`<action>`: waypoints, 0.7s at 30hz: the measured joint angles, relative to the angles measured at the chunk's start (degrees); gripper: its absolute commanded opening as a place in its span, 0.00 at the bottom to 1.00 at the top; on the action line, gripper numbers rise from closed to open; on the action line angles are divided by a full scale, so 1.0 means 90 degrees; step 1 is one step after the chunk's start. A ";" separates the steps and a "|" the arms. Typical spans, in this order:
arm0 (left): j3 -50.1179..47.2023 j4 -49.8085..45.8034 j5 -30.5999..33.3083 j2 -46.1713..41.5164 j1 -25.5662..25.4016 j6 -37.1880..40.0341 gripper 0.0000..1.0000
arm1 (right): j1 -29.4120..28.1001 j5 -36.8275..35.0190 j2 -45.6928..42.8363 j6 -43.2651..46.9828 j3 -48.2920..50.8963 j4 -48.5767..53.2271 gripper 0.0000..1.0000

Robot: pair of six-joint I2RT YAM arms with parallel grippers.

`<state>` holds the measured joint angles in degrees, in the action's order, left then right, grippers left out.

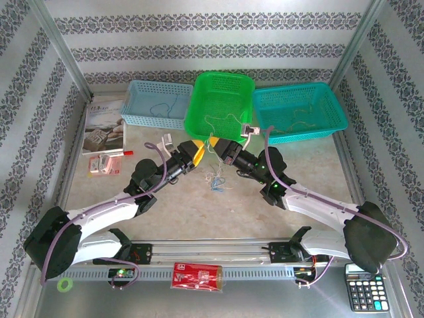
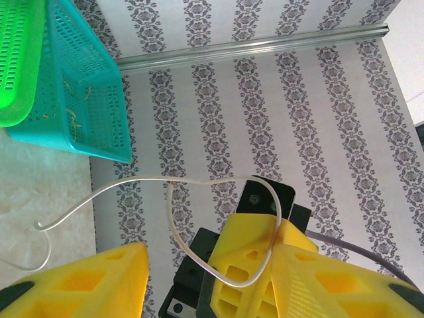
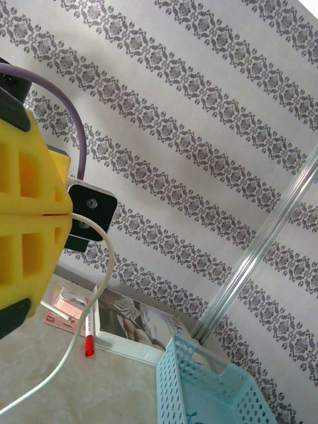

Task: Untangle the cables

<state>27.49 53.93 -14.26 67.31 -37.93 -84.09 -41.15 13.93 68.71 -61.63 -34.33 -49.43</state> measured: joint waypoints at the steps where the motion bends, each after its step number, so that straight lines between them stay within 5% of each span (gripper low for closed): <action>1: 0.0007 0.0032 0.0000 0.0019 0.0000 0.0000 0.51 | 0.0000 0.0000 0.0002 -0.0002 0.0000 -0.0017 0.00; 11: 0.0131 0.0248 0.0032 0.0109 -0.0083 -0.0024 0.43 | -0.0073 0.0000 0.0100 -0.0119 0.0002 -0.0153 0.00; 21: 0.0131 0.0250 0.0160 0.0112 -0.0121 -0.0017 0.24 | -0.0073 -0.0005 0.0100 -0.0146 0.0155 -0.0228 0.00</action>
<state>28.67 56.18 -12.82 68.31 -39.03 -84.25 -41.80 13.89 69.60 -62.94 -32.93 -51.48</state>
